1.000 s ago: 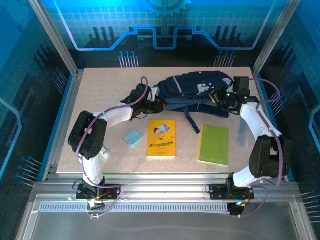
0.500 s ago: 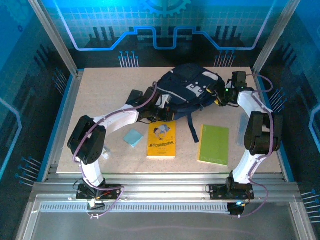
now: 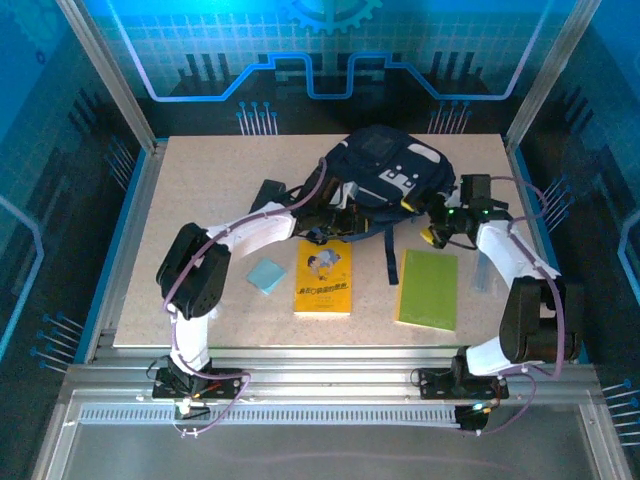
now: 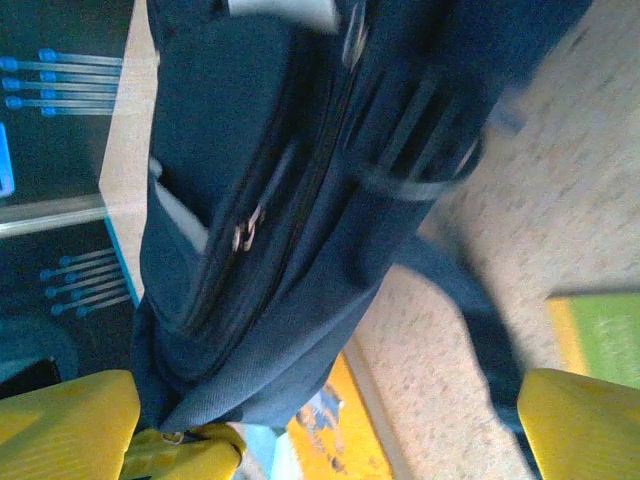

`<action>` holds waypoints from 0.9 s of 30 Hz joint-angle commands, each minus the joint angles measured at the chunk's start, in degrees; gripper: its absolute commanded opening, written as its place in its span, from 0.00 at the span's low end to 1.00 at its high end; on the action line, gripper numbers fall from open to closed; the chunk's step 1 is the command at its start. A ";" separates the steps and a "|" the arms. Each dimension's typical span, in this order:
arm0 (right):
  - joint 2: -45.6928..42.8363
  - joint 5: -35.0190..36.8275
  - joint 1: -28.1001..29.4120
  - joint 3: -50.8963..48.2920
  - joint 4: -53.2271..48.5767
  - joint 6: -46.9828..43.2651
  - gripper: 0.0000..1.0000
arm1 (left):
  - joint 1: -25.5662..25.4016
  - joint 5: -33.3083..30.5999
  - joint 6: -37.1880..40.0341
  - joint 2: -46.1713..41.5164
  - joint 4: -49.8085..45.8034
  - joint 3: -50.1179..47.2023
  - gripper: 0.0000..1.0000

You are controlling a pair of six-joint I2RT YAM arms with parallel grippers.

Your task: Pack books, pencil case, and school supplies into a backpack

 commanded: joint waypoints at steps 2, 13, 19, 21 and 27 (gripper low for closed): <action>3.61 -1.87 6.64 -2.85 13.21 10.37 0.94 | -2.18 2.63 -2.00 -2.68 3.65 0.43 0.00; 10.68 2.77 7.43 -3.99 23.36 11.09 0.00 | -1.94 2.77 3.49 -5.88 -5.71 -0.86 0.00; 7.73 2.48 3.67 1.34 11.64 1.57 0.00 | 5.17 -2.37 12.92 -6.25 -22.81 -0.13 0.00; 7.31 2.49 2.62 3.49 7.67 -1.39 0.00 | 7.41 -5.90 15.09 -7.54 -25.87 -0.90 0.00; 9.19 0.25 0.16 9.22 -0.05 -9.98 0.00 | 13.41 -10.85 17.31 -8.98 -25.01 -2.35 0.00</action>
